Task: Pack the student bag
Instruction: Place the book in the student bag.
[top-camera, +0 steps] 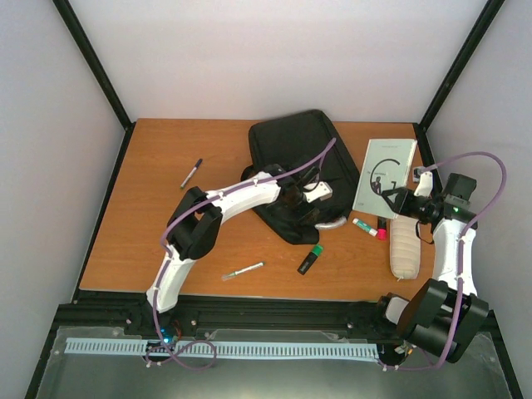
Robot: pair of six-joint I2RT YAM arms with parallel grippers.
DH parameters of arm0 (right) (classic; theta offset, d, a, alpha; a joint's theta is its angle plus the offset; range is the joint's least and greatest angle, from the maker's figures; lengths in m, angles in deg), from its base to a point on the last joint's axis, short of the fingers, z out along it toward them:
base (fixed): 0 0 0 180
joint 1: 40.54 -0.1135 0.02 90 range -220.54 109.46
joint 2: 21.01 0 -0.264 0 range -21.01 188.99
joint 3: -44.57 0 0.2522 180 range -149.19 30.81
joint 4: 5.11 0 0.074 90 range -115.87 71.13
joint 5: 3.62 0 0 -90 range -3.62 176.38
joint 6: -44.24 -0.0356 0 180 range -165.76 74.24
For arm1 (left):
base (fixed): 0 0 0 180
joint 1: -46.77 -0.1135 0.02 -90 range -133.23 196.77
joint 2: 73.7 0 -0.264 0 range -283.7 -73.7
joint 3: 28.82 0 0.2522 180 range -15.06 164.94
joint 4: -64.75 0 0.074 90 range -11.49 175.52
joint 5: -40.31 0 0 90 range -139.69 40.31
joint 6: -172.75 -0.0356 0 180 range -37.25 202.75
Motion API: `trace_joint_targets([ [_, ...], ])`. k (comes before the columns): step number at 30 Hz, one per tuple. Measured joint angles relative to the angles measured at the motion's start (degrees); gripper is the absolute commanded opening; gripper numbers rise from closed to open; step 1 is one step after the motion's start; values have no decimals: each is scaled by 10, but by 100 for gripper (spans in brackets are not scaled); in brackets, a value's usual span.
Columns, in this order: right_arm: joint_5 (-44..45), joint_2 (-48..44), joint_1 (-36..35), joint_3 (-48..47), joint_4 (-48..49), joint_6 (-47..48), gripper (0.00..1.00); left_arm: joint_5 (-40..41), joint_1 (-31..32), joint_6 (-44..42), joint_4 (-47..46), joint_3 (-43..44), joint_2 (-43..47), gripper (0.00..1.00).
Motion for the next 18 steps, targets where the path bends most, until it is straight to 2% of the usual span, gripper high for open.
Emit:
trace_joint_targets([
  [4,-1,4,2,0,0,0,3,2,0,-6,-2,1,-5,50],
  [10,-1,5,3,0,0,1,3,26,4,-17,-5,20,-26,15],
  [13,-2,5,3,0,0,0,3,50,10,-17,-8,25,-31,2],
  [18,-18,7,4,-1,-2,-9,3,102,14,-12,-22,21,-20,1],
])
